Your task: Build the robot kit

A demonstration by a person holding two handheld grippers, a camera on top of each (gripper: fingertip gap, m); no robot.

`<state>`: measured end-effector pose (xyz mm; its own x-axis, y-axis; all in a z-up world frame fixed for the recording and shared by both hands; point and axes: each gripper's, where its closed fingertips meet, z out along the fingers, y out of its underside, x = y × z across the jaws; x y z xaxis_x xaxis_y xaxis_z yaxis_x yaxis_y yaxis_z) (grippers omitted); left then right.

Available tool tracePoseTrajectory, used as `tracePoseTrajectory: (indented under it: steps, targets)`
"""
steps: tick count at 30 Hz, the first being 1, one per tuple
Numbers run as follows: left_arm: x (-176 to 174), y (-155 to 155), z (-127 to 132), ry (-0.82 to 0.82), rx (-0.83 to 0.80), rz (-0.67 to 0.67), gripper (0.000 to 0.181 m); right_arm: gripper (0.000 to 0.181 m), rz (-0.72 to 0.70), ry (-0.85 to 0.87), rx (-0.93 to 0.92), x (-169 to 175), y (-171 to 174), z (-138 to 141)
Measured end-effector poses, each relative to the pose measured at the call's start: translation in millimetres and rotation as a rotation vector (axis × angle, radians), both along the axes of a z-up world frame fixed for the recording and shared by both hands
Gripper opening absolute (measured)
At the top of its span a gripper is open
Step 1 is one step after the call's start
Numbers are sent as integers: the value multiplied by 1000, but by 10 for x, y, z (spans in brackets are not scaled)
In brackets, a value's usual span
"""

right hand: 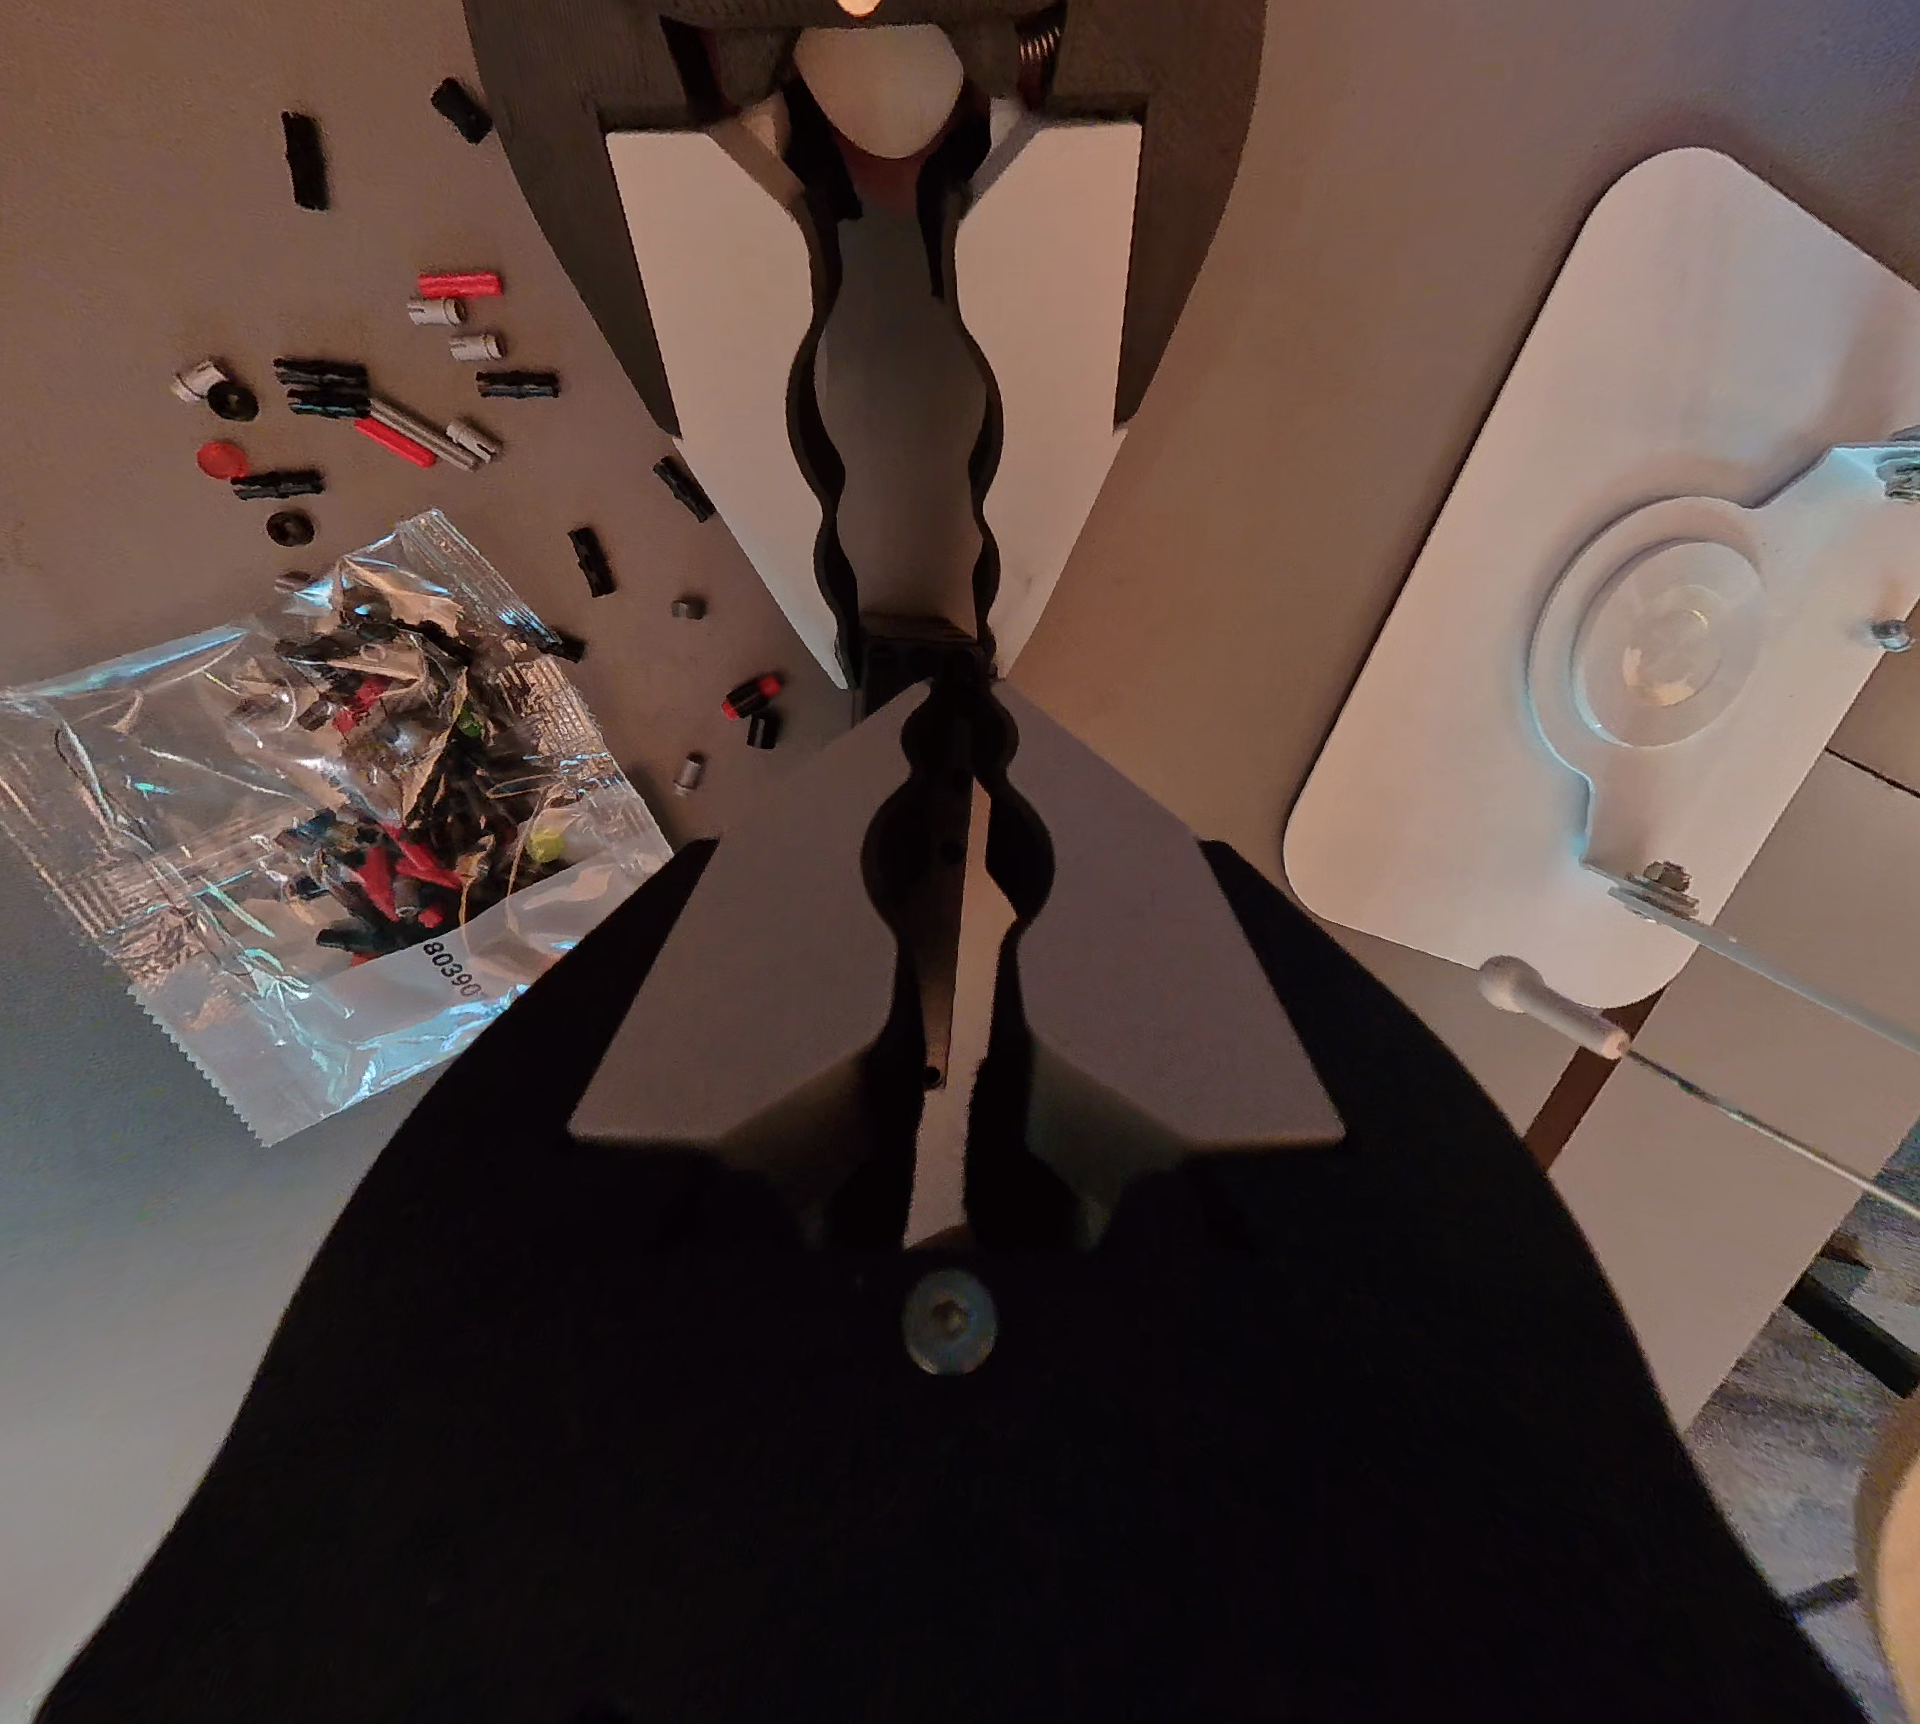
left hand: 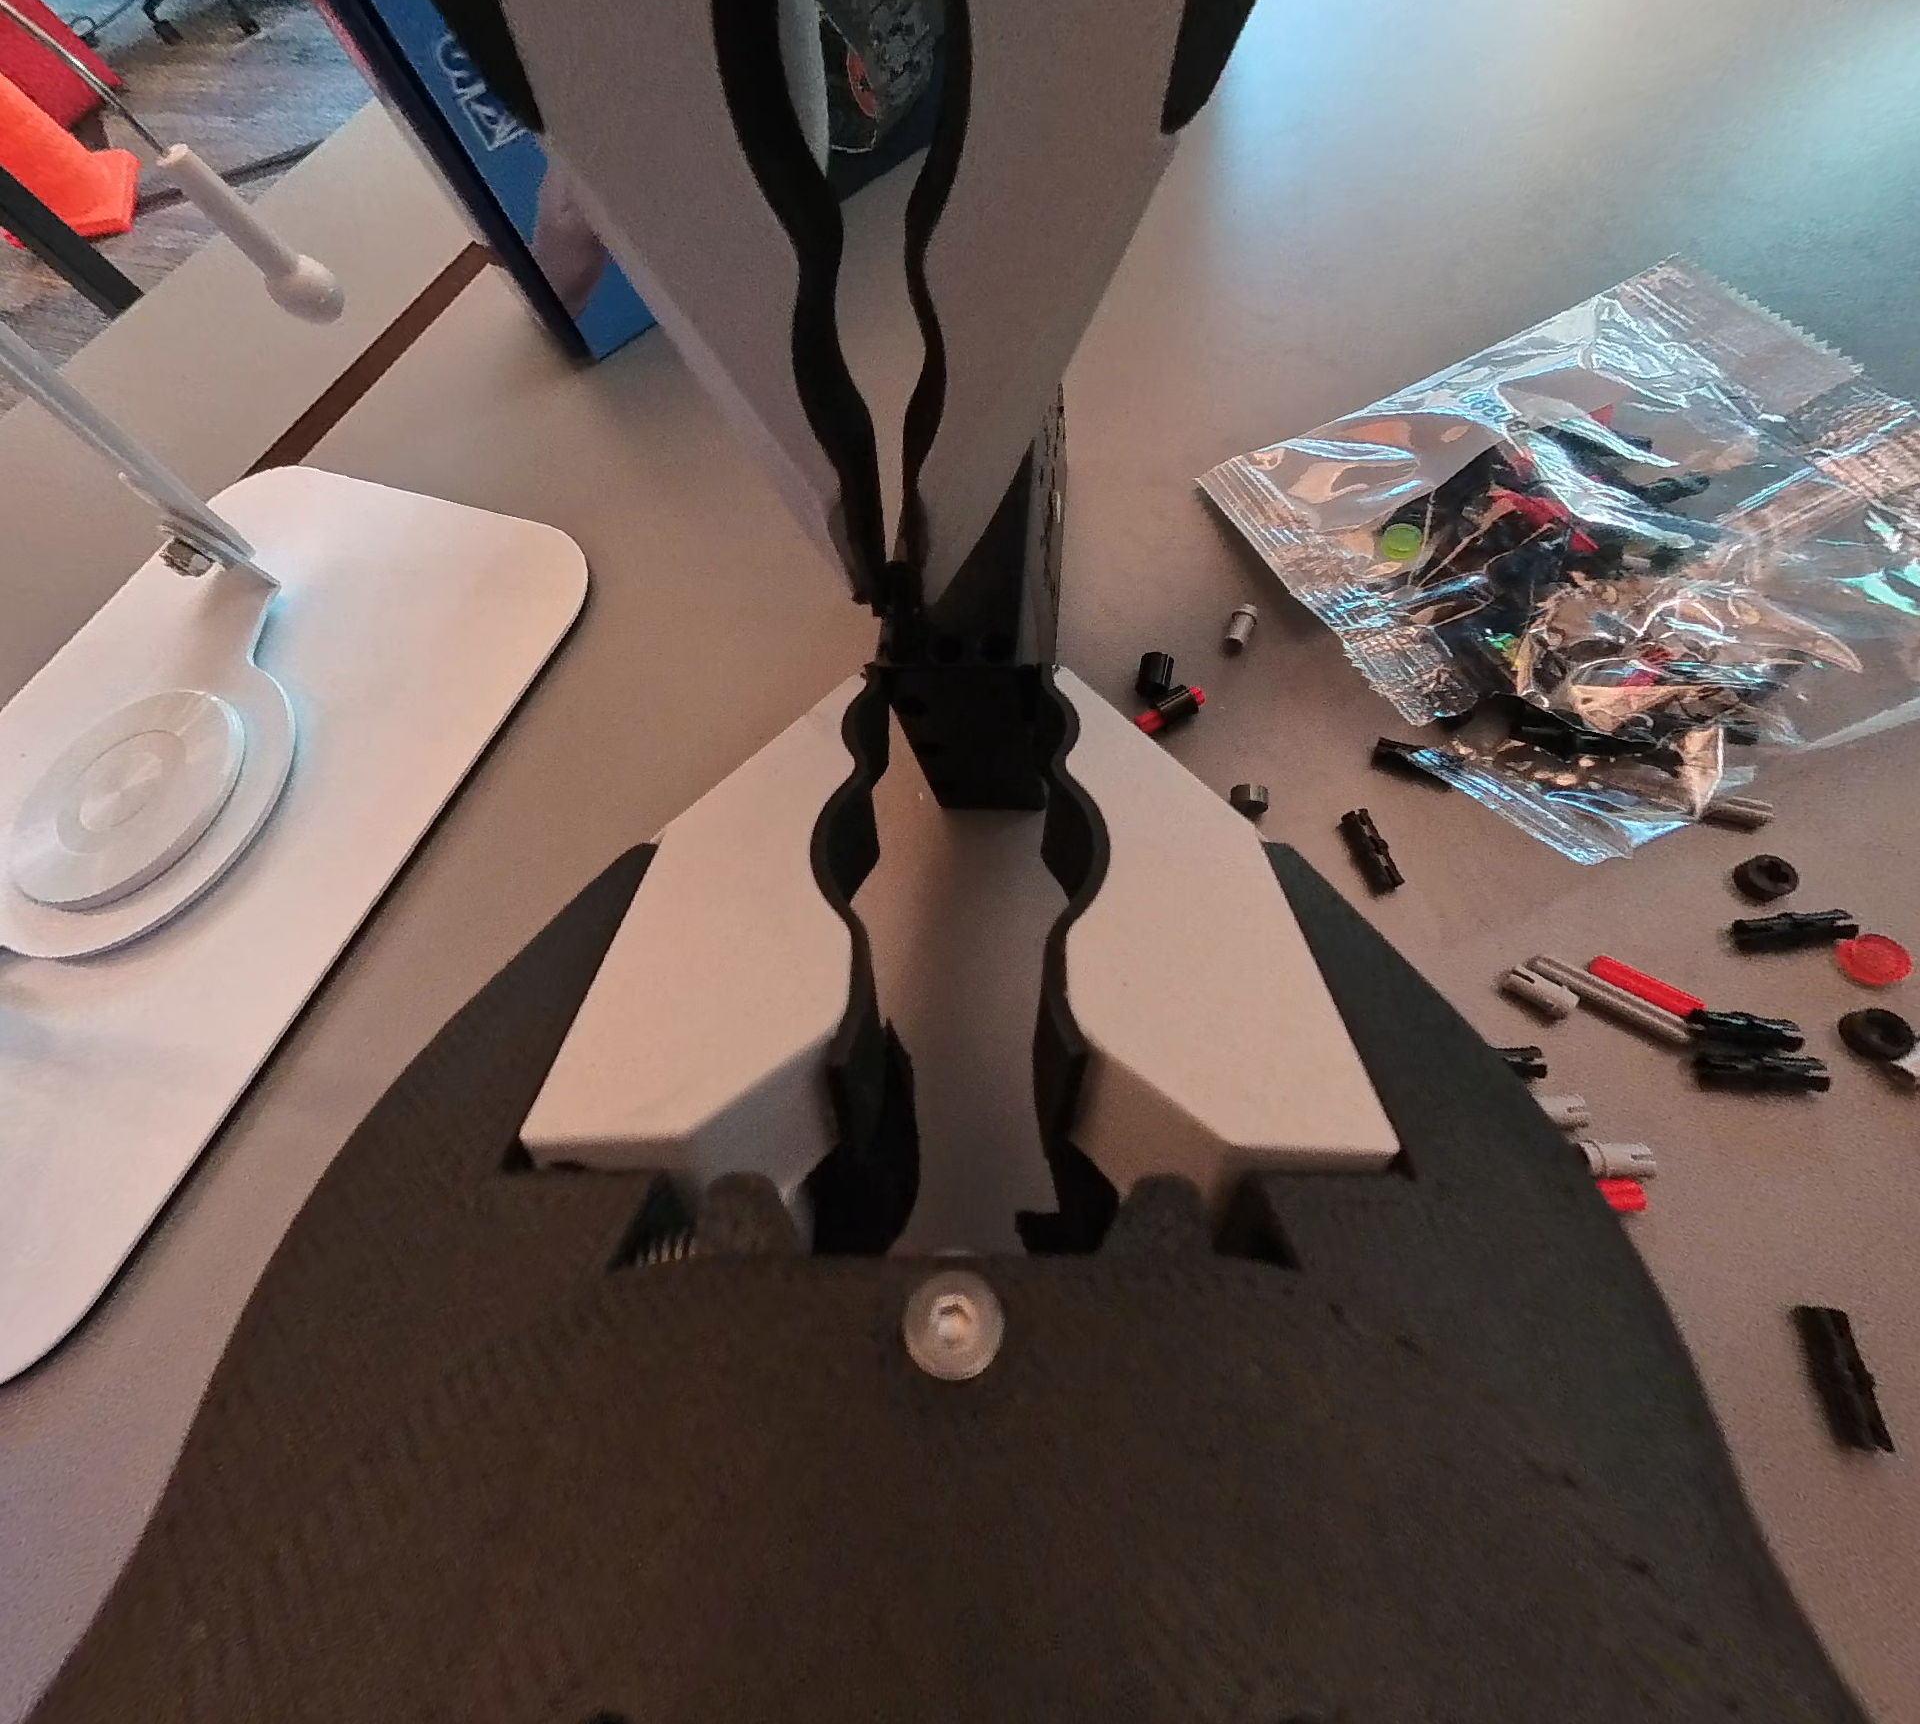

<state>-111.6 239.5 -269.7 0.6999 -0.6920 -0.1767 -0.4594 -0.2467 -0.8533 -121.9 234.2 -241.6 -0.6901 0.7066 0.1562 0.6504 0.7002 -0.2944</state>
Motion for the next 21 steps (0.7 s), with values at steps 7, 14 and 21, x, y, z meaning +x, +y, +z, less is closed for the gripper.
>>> tracePoseTrajectory:
  steps: [7,14,21]
  targets:
    - [-2,1,1,0,0,1,25,0,38,-69,41,1,5,-4]
    - [5,-5,3,1,3,-7,25,0,64,-112,43,10,-7,-1]
    - [21,-12,4,2,5,-15,24,0,104,-175,59,10,-38,-14]
